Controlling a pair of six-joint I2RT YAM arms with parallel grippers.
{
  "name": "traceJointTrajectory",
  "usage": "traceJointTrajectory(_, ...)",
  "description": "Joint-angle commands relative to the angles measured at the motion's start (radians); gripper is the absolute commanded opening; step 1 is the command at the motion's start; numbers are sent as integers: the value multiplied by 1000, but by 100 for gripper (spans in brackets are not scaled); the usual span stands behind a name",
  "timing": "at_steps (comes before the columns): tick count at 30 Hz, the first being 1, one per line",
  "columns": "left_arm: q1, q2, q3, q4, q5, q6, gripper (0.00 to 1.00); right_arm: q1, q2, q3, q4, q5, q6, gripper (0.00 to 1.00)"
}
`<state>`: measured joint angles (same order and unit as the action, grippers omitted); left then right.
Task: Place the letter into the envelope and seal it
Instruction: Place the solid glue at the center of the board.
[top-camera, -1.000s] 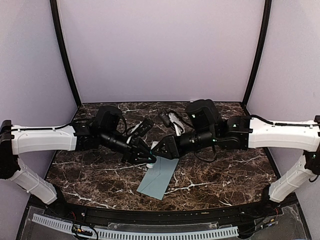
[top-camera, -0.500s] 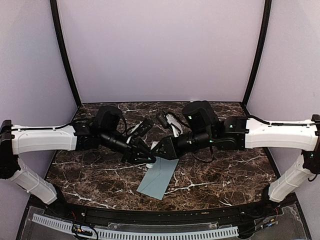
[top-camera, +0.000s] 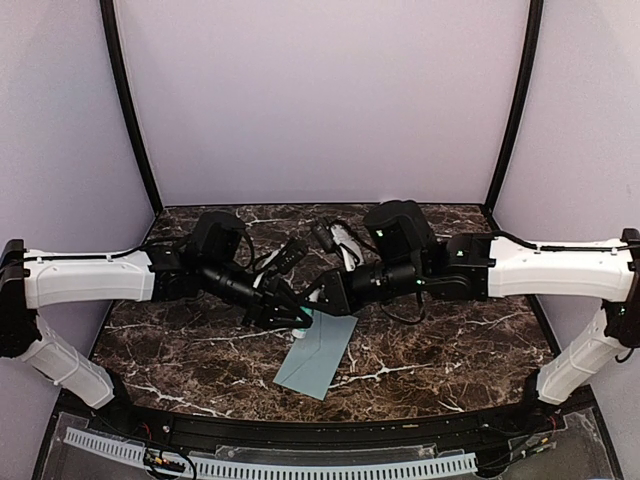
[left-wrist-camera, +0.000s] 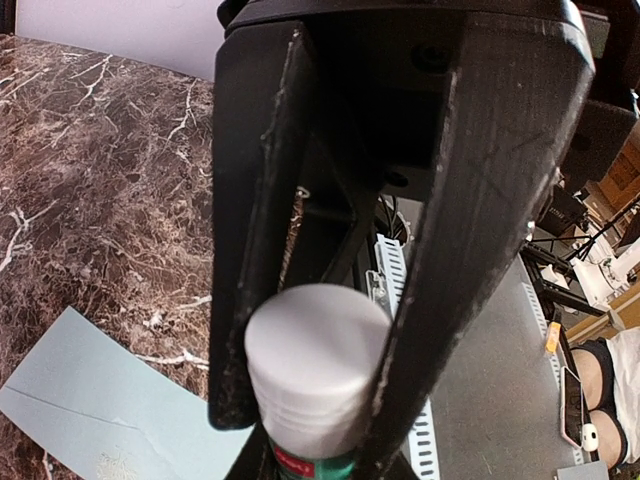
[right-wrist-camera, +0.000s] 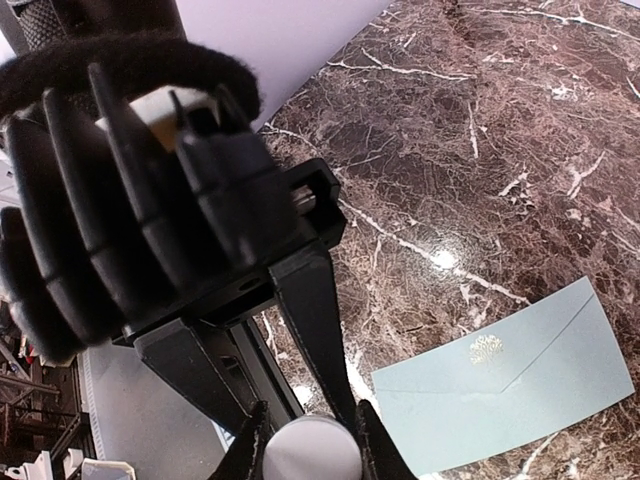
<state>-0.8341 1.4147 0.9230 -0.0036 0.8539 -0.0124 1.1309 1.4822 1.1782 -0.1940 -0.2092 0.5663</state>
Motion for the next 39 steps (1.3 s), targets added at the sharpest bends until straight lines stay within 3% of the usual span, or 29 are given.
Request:
traceJointTrajectory(1,-1,-4,25,37,-2,17,0,11,1,17,39,-12,7,12)
traceJointTrajectory(2,-2,-3,25,39,-8,2,0,11,-4,14,35,-5,6,10)
traceJointTrajectory(3,-1,-3,25,40,-14,-12,8,12,-9,10,31,6,6,9)
traceJointTrajectory(6,1,-14,27,36,-60,-20,40,9,-29,3,-4,76,-4,8)
traceJointTrajectory(10,16,-81,11,42,-184,-18,65,-29,-55,-18,-88,222,-42,8)
traceJointTrajectory(12,45,-126,-7,64,-213,-33,72,-68,-74,-38,-141,363,-60,8)
traceJointTrajectory(18,187,-232,-33,99,-276,-82,76,-249,-140,-182,-188,634,-83,9)
traceJointTrajectory(23,289,-298,-50,108,-397,-118,79,-463,-218,-331,-127,755,-98,10)
traceJointTrajectory(31,361,-306,-45,69,-516,-165,82,-838,-236,-460,47,675,-131,10)
traceJointTrajectory(39,440,-298,-44,67,-526,-207,82,-970,-137,-477,156,613,-169,9)
